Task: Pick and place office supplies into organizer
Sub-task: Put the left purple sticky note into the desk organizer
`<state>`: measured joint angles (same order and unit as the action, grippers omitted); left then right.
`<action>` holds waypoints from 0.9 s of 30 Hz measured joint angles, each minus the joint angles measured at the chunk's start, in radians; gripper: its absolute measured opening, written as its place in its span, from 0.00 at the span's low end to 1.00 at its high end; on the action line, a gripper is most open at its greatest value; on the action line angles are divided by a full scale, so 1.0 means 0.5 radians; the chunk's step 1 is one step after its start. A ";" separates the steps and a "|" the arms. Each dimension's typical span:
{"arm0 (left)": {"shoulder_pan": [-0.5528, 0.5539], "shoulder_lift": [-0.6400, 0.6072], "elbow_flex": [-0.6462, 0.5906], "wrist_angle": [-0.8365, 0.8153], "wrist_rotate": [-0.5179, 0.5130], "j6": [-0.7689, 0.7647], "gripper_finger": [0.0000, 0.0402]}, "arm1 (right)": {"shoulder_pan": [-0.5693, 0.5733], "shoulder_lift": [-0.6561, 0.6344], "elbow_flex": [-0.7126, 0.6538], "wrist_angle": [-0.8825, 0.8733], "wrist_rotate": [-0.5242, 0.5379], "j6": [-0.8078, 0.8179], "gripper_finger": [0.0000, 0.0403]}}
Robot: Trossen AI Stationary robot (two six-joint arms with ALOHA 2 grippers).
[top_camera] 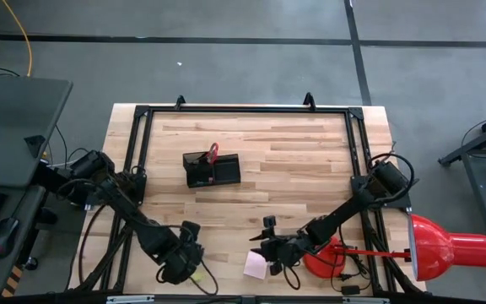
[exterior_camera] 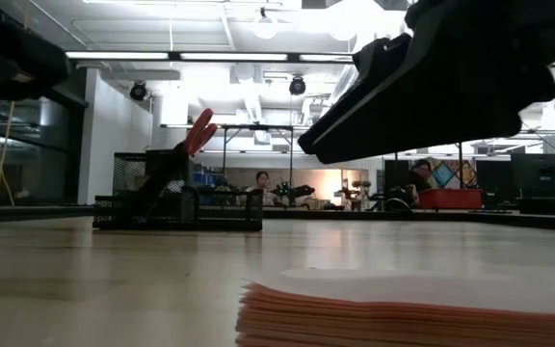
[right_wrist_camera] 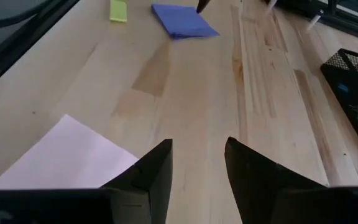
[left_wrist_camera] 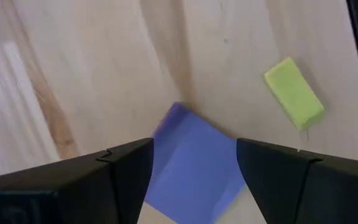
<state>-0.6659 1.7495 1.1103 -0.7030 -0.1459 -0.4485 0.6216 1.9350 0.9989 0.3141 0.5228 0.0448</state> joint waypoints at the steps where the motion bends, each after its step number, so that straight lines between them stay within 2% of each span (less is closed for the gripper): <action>1: 0.011 0.000 0.000 0.003 0.000 0.027 0.55 | 0.000 0.000 0.000 0.006 0.000 0.000 0.34; 7: 0.067 0.000 -0.001 0.018 -0.003 0.103 0.55 | 0.001 0.000 0.000 0.011 -0.004 0.001 0.34; 12: 0.062 0.033 -0.030 0.159 0.002 0.167 0.55 | 0.000 0.000 0.000 0.011 -0.004 0.002 0.34; 27: 0.080 0.158 -0.048 0.152 0.000 0.208 0.55 | 0.001 0.001 0.000 0.058 -0.043 -0.001 0.34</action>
<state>-0.6257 1.8284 1.0861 -0.6272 -0.1460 -0.3443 0.6220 1.9354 0.9989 0.3432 0.5015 0.0444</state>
